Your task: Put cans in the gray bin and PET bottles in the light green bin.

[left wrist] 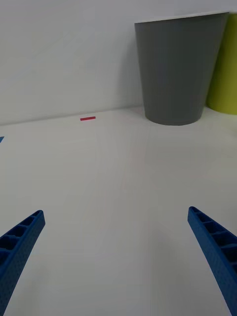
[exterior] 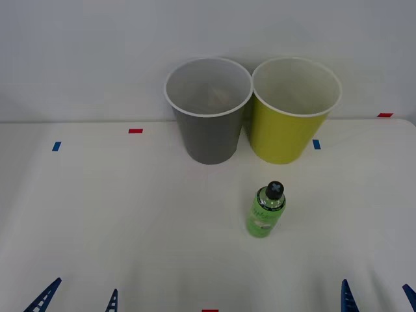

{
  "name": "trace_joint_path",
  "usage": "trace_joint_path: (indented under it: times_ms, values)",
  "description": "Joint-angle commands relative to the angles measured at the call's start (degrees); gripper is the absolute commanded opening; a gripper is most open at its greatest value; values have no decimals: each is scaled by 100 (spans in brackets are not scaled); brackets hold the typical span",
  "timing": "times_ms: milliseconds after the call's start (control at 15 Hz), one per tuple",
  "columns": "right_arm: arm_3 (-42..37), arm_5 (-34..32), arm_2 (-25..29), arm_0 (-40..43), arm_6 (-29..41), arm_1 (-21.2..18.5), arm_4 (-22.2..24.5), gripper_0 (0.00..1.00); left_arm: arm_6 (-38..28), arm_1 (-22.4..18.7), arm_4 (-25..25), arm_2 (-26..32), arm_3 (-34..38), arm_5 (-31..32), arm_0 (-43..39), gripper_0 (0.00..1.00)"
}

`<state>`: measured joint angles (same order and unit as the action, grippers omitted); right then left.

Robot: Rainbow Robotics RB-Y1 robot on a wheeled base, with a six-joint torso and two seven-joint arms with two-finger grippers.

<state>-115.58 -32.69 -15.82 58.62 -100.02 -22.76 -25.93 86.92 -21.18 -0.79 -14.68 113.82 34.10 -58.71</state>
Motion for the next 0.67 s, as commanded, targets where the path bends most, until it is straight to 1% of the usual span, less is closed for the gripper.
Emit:
trace_joint_path:
  times_ms: [67,667]
  values:
    - [0,0,0,0,0,0,0,100,0,0,0,0,0,0,0,100]
    - [0,0,0,0,0,0,0,100,0,0,0,0,0,0,0,100]
